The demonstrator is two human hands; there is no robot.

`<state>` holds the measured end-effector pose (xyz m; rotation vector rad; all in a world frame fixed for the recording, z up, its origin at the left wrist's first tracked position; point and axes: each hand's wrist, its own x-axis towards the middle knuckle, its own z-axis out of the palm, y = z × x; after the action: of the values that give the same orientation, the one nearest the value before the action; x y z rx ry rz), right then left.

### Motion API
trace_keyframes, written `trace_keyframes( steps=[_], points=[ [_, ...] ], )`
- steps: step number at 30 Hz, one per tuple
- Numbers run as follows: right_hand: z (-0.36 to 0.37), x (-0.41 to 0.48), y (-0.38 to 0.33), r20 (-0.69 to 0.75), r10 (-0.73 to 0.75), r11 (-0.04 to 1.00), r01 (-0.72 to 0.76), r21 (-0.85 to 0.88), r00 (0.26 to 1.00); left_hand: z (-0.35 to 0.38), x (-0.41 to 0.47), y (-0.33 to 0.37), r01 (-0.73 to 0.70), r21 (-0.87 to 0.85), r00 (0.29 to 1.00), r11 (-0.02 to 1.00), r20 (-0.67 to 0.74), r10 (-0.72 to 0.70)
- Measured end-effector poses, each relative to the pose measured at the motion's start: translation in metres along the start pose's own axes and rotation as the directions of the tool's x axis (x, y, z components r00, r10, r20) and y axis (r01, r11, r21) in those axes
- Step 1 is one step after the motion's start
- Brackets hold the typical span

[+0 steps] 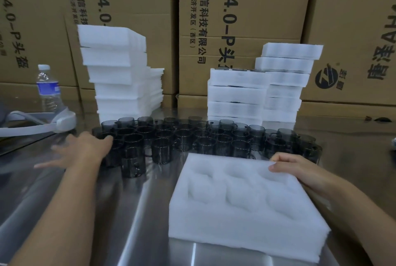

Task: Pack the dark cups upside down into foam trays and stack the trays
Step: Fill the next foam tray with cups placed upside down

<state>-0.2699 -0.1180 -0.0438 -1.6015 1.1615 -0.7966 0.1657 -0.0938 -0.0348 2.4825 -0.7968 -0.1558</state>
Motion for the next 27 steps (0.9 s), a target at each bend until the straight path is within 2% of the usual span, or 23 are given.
trace_keyframes(
  steps=[3, 16, 24, 27],
  points=[
    [0.001, 0.000, -0.002, 0.005, 0.006, 1.000, -0.006, -0.022, 1.000, 0.009, 0.003, 0.002, -0.003, 0.027, 0.997, 1.000, 0.081, 0.001],
    [0.012, -0.001, -0.007, 0.020, -0.027, 0.996, 0.028, -0.080, 0.999, 0.023, -0.023, 0.023, -0.228, 0.079, 0.970, 0.970, 0.104, 0.220],
    [0.002, -0.001, -0.008, 0.096, -0.007, 0.986, 0.023, -0.164, 0.995, 0.039, -0.053, 0.036, -0.382, 0.031, 0.924, 0.924, 0.023, 0.382],
    [-0.006, 0.001, -0.007, 0.061, 0.003, 0.974, 0.011, -0.226, 0.998, 0.044, -0.063, 0.039, -0.422, -0.060, 0.906, 0.905, 0.002, 0.422]
  ],
)
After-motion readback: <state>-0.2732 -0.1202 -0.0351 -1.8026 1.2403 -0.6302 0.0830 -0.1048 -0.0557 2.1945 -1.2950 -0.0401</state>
